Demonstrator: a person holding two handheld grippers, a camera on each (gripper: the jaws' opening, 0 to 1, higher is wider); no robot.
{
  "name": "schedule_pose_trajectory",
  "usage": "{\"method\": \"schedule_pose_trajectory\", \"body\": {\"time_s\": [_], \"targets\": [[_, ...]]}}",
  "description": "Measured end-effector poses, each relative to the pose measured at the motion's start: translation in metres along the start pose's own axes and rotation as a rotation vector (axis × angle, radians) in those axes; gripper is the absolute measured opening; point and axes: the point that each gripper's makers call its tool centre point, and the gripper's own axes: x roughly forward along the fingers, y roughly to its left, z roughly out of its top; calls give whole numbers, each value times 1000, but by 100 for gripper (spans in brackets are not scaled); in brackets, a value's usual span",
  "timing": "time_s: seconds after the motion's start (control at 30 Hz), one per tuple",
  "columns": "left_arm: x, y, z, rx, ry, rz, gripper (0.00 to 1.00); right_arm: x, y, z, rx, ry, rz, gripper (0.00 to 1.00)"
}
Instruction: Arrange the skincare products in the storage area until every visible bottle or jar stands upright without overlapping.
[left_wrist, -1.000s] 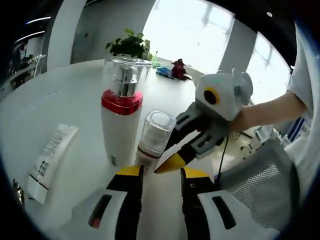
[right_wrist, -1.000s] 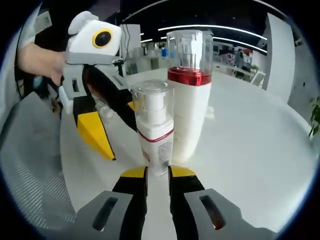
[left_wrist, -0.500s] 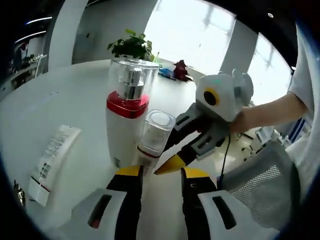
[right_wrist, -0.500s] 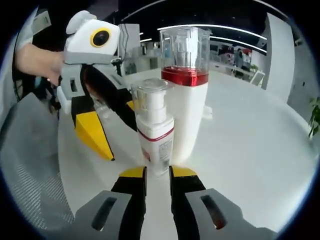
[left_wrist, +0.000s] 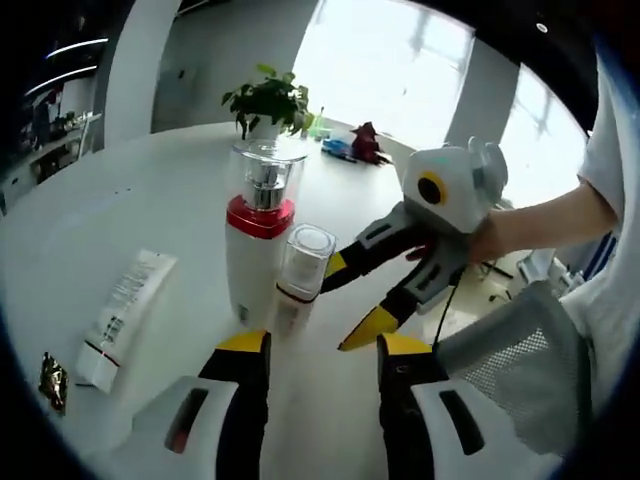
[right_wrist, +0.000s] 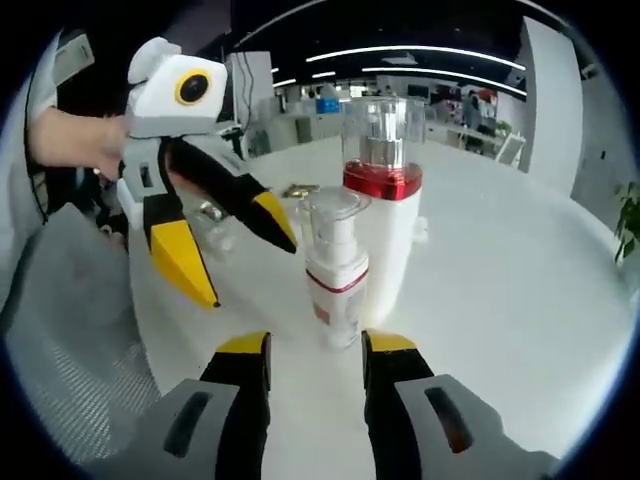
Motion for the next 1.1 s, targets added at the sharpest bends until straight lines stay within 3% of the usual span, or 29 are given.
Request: {"method": "schedule_pose_trajectory", "body": {"time_s": [0.37, 0.57, 0.83, 1.1], "targets": [[-32, -19, -18, -34, -4, 23, 48, -21, 23, 9, 35, -15, 1, 52], [-52, -18, -23, -87, -55, 67, 50, -31, 30, 13, 29, -10, -8, 58], [-84, -13, -36, -139, -78, 146, 58, -39, 43, 22, 22, -23, -9, 68], [-128, -11, -50, -224, -148, 242, 63, -36, 63, 26, 40, -23, 21, 74]]}}
